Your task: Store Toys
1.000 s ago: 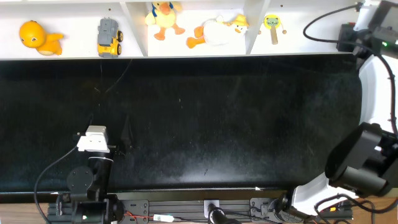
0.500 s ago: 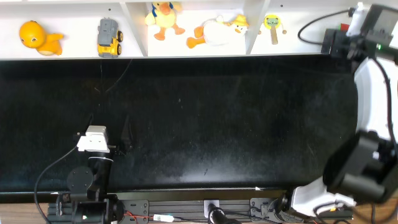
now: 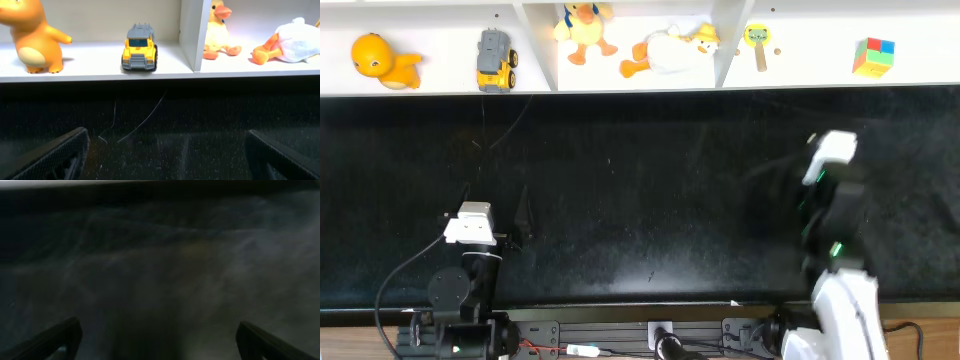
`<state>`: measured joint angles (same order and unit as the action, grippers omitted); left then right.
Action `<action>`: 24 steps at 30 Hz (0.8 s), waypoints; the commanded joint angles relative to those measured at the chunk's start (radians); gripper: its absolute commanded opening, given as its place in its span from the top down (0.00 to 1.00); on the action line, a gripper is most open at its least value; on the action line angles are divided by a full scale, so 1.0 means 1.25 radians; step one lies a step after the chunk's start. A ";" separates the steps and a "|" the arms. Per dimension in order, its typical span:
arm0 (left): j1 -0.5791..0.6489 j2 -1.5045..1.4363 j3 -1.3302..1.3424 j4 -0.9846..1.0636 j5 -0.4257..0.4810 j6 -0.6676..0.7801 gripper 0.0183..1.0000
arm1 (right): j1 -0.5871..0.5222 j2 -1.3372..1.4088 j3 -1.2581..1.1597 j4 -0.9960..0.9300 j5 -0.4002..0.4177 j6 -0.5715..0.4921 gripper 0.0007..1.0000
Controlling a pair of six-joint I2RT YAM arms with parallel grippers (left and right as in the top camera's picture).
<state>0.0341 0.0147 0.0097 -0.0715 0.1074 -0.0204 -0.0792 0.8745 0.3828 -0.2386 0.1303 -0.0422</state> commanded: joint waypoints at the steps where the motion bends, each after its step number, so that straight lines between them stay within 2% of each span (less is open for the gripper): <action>1: -0.004 -0.009 -0.002 -0.002 -0.006 -0.008 0.00 | 0.037 -0.185 -0.119 0.036 -0.031 0.052 0.00; 5: -0.004 -0.009 -0.002 -0.002 -0.006 -0.008 0.00 | 0.068 -0.364 -0.178 0.011 -0.050 0.052 0.01; 12: -0.004 -0.009 -0.002 -0.002 -0.006 -0.008 0.00 | 0.131 -0.572 -0.205 -0.157 -0.050 0.049 0.00; 18: -0.004 -0.009 -0.002 -0.002 -0.006 -0.008 0.00 | 0.068 -0.701 -0.205 -0.160 -0.057 -0.013 0.00; 24: -0.004 -0.009 -0.002 -0.002 -0.006 -0.008 0.00 | 0.032 -0.698 -0.208 -0.143 -0.088 -0.059 0.00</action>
<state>0.0341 0.0147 0.0097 -0.0711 0.1074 -0.0208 -0.0383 0.0128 0.1307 -0.4309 0.0525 -0.0647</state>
